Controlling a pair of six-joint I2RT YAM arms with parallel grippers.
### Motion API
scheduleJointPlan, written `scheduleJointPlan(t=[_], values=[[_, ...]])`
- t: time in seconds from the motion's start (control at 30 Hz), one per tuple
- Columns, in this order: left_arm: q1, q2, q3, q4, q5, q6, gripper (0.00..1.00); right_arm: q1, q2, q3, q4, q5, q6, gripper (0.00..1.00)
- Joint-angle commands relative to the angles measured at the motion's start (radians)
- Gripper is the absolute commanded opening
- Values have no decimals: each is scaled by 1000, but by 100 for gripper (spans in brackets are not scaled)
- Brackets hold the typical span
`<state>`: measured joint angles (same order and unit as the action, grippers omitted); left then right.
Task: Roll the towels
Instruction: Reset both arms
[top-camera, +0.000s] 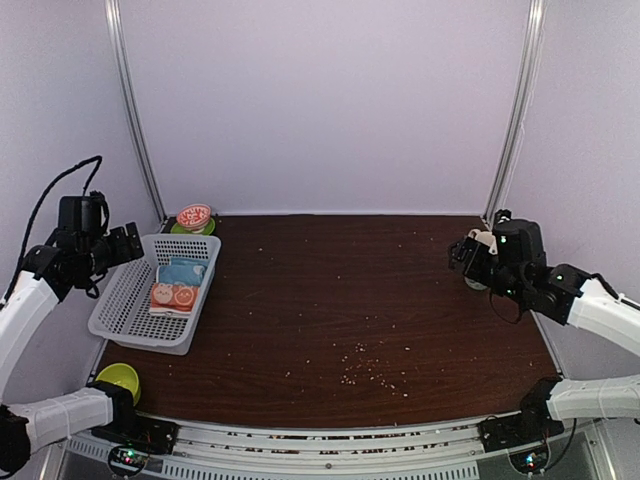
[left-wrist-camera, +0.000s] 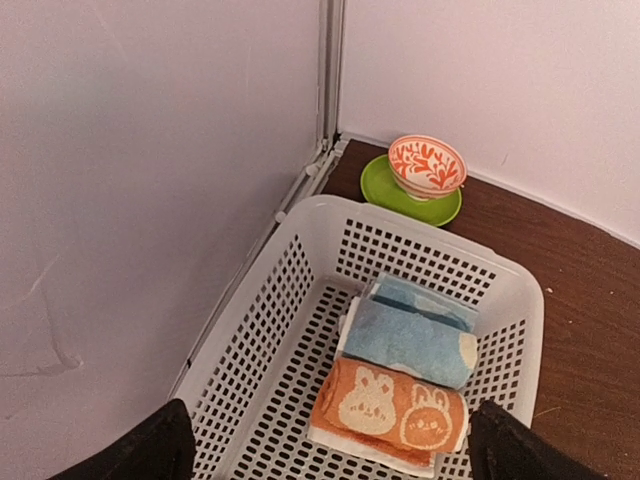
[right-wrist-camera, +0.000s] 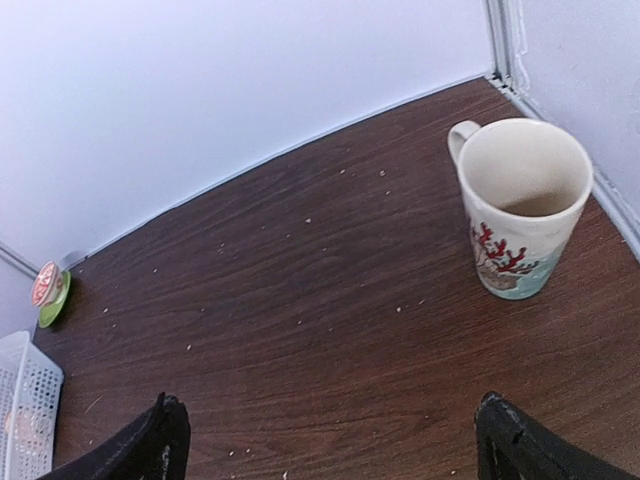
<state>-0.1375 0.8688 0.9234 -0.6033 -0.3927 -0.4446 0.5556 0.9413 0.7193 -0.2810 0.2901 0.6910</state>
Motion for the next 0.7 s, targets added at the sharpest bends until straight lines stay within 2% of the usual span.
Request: scheduleJointPlan(t=[0.0, 0.2, 0.27, 0.37, 0.47, 0.57, 0.67], values=[[-2, 77, -15, 20, 37, 12, 98, -5, -31, 10, -22, 172, 3, 100], [-3, 56, -73, 82, 120, -80, 98, -3, -77, -52, 22, 162, 43, 100], [-3, 54, -61, 102, 199, -16, 98, -3, -82, -52, 39, 158, 16, 100], [-3, 74, -4, 88, 235, 41, 98, -3, -78, 52, -14, 167, -101, 100], [-3, 73, 19, 98, 213, 89, 98, -3, -95, 153, -40, 208, -222, 100], [-3, 47, -17, 136, 185, 99, 98, -3, -140, 128, 16, 282, -305, 100], [-3, 9, -64, 181, 198, 91, 98, -3, -190, 54, 113, 294, -389, 100]])
